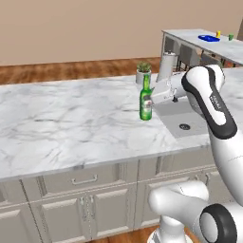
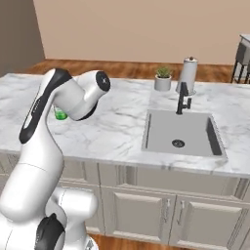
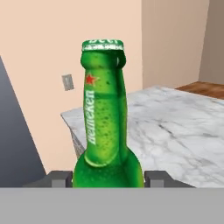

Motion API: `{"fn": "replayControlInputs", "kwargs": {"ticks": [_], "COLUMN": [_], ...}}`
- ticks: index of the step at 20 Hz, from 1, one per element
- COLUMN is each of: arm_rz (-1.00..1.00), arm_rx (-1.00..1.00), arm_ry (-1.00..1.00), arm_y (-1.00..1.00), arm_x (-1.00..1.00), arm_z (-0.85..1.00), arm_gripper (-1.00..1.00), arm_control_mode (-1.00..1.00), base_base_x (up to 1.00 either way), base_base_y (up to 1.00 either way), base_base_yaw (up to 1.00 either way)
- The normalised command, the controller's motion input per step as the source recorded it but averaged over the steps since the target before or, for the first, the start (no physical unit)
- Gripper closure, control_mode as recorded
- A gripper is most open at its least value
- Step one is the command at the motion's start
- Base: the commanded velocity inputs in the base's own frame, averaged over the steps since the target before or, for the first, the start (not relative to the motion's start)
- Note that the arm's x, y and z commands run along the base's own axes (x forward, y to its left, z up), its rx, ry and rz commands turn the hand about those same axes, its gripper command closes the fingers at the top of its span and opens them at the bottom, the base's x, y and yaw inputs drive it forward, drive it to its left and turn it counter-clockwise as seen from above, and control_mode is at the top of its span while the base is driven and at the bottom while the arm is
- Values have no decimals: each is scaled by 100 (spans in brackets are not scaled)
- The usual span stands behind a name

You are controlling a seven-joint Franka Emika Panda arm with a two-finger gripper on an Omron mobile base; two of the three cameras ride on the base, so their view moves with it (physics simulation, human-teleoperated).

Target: Place the drinks on the dining counter in a tight cluster.

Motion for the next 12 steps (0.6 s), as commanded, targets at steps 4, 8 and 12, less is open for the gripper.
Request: {"fn": "replayControlInputs", "kwargs": {"ticks": [4,8,12], "arm_rz": [0,0,0], "arm_rx": [0,0,0], "arm_ry": [0,0,0], "arm_y": [0,0,0], "arm_x": [0,0,0], "arm_z": [0,0,0], "arm_gripper": [100,100,100], "arm_control_mode": [100,100,100], "base_base_x": [46,-23,-52], "base_base_y": [-100,-100,-100], "base_base_yaw": [5,1,-17]}}
